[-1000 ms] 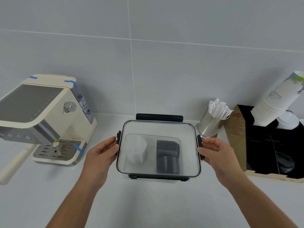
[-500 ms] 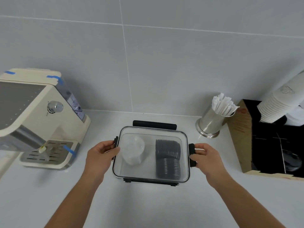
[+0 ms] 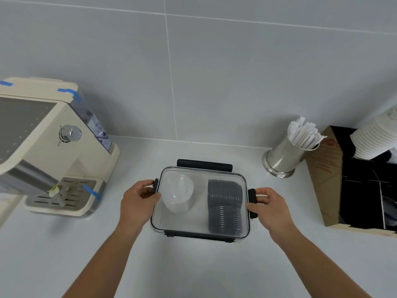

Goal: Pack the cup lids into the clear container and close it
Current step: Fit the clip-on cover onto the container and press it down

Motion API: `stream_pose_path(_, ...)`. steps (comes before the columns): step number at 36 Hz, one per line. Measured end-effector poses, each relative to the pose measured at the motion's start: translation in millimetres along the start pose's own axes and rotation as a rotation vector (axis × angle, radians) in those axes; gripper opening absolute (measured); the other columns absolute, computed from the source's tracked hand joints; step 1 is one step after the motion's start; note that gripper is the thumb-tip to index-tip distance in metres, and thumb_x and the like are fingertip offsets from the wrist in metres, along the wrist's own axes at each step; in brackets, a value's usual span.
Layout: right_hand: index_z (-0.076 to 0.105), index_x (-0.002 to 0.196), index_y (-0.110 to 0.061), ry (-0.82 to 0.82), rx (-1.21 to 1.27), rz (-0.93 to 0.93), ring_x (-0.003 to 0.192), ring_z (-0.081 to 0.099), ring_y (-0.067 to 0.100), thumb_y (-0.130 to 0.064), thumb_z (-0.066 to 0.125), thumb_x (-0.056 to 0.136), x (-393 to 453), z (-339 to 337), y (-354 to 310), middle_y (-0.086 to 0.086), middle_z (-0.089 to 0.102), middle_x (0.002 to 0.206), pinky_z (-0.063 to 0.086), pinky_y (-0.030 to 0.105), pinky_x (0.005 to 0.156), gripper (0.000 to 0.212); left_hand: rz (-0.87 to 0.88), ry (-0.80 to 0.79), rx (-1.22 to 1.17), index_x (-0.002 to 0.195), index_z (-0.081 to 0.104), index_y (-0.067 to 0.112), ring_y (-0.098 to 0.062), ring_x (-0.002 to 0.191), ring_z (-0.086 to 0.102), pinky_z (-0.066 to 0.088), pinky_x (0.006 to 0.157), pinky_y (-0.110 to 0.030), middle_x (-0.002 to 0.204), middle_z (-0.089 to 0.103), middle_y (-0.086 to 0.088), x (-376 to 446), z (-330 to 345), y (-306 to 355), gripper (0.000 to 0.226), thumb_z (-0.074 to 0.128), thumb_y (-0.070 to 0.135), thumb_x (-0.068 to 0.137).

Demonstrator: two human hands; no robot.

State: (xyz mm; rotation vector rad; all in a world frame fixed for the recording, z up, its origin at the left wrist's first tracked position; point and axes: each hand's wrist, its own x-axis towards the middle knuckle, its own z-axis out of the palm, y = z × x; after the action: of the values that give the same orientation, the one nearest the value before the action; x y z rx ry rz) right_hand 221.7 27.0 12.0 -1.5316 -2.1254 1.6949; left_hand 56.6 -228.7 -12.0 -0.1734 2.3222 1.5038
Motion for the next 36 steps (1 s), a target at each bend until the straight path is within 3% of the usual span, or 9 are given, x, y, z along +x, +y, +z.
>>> stream_pose_path(5, 0.061, 0.106, -0.015, -0.002, -0.024, -0.004, 0.079, 0.072, 0.027, -0.004, 0.076, 0.078, 2.8, 0.8, 3.5, 0.008, 0.075, 0.093, 0.053, 0.031, 0.065, 0.034, 0.001, 0.003, -0.027, 0.107, 0.066, 0.027, -0.011, 0.085, 0.065, 0.049, 0.068, -0.025, 0.093, 0.069, 0.007, 2.4, 0.2, -4.6, 0.033, 0.077, 0.009, 0.081)
stream_pose_path(13, 0.056, 0.107, -0.021, -0.004, -0.075, -0.058, 0.077, 0.072, 0.022, -0.012, 0.073, 0.084, 2.2, 3.8, 8.9, 0.004, 0.074, 0.090, 0.053, 0.030, 0.063, 0.030, -0.007, -0.010, -0.083, 0.105, 0.064, 0.030, -0.014, 0.086, 0.065, 0.049, 0.070, -0.028, 0.093, 0.069, 0.006, -0.2, 0.8, -11.3, 0.033, 0.075, 0.008, 0.083)
stream_pose_path(17, 0.055, 0.107, -0.026, -0.021, -0.021, -0.041, 0.084, 0.072, 0.027, -0.012, 0.071, 0.086, 4.6, 7.4, 15.0, 0.006, 0.073, 0.096, 0.060, 0.046, 0.083, 0.031, -0.018, -0.021, -0.128, 0.104, 0.064, 0.029, -0.014, 0.084, 0.066, 0.049, 0.067, -0.025, 0.092, 0.070, 0.003, -1.7, 1.1, -12.1, 0.033, 0.075, 0.006, 0.083)
stream_pose_path(21, 0.053, 0.109, -0.027, 0.000, 0.046, -0.020, 0.085, 0.069, 0.031, -0.009, 0.067, 0.088, 6.3, 14.5, 20.8, 0.008, 0.072, 0.093, 0.058, 0.052, 0.086, 0.031, -0.024, -0.035, -0.145, 0.109, 0.064, 0.028, -0.023, 0.088, 0.067, 0.050, 0.074, -0.030, 0.096, 0.071, -0.002, 0.1, -0.7, -13.5, 0.035, 0.076, 0.008, 0.083)
stream_pose_path(26, 0.051, 0.112, -0.032, 0.047, 0.056, -0.042, 0.080, 0.069, 0.029, -0.014, 0.064, 0.089, 2.8, 23.4, 29.0, 0.007, 0.071, 0.092, 0.059, 0.053, 0.080, 0.032, -0.044, -0.053, -0.140, 0.113, 0.062, 0.029, -0.029, 0.095, 0.068, 0.055, 0.090, -0.042, 0.100, 0.072, -0.005, 5.2, -4.2, -19.1, 0.041, 0.078, 0.009, 0.081)
stream_pose_path(31, 0.052, 0.117, -0.030, 0.041, 0.156, 0.008, 0.088, 0.069, 0.032, -0.014, 0.065, 0.091, 1.1, 20.7, 30.0, 0.007, 0.071, 0.093, 0.058, 0.053, 0.084, 0.033, 0.019, 0.010, -0.101, 0.115, 0.052, 0.027, -0.017, 0.085, 0.065, 0.051, 0.073, -0.030, 0.104, 0.065, -0.003, 0.4, 0.1, -19.7, 0.045, 0.079, 0.014, 0.081)
stream_pose_path(36, 0.040, 0.133, -0.036, 0.085, 0.187, -0.033, 0.092, 0.066, 0.022, -0.016, 0.068, 0.090, -7.9, 21.3, 31.3, 0.003, 0.063, 0.112, 0.059, 0.042, 0.079, 0.055, 0.216, 0.078, 0.095, 0.111, 0.053, 0.025, -0.021, 0.095, 0.060, 0.046, 0.081, -0.028, 0.111, 0.061, 0.000, -11.4, 3.8, -26.1, 0.035, 0.075, 0.018, 0.085)
